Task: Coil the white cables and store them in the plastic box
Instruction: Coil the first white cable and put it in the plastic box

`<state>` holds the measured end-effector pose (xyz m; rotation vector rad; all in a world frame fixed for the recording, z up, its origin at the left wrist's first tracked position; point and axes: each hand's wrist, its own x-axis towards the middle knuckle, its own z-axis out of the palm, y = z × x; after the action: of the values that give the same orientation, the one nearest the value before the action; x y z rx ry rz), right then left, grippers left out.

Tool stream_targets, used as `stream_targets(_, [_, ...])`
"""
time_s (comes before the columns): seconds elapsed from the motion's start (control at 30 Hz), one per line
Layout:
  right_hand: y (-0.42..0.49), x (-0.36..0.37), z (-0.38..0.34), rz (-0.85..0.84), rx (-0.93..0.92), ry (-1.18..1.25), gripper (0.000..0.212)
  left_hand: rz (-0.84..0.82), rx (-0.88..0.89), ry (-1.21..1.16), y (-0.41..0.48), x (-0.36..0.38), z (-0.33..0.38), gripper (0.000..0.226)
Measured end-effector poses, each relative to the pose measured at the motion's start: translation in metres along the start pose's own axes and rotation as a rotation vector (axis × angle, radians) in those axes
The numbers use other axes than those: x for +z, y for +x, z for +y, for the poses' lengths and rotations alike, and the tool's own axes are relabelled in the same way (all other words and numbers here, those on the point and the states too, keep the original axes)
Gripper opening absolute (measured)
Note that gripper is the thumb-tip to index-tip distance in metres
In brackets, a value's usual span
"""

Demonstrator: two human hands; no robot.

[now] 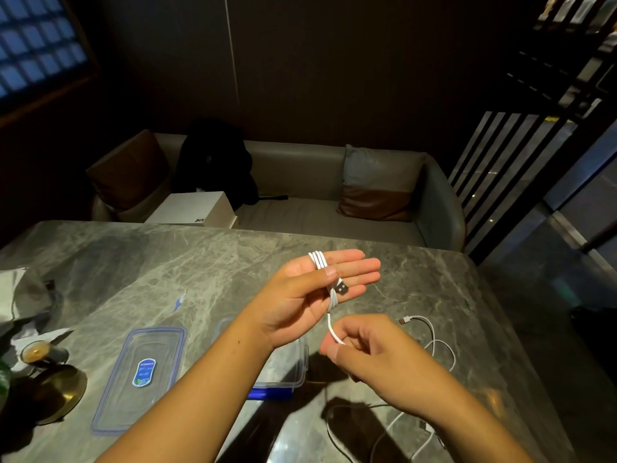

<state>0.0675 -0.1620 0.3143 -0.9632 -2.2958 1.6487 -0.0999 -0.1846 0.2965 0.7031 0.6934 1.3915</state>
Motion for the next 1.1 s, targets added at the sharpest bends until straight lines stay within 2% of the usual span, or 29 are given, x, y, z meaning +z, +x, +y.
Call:
stream_targets(0.13, [-0.006, -0.017, -0.014, 0.042, -0.043, 0.056, 0.020, -0.024, -0.049, 0.026, -0.002, -0.003, -0.004, 0.038])
stream_targets(0.47, [-0.006, -0.060, -0.032, 0.057, -0.114, -0.238, 0.034, -0.177, -0.175, 0.077, -0.002, 0.004, -0.020, 0.038])
stream_targets(0.6, [0.000, -0.071, -0.033, 0.052, -0.165, -0.299, 0.032, -0.208, -0.232, 0.041, -0.007, 0.004, -0.020, 0.036])
stream_targets(1.1, [0.023, -0.085, -0.026, 0.020, -0.279, -0.286, 0.025, -0.263, -0.220, -0.072, -0.004, 0.002, -0.020, 0.043])
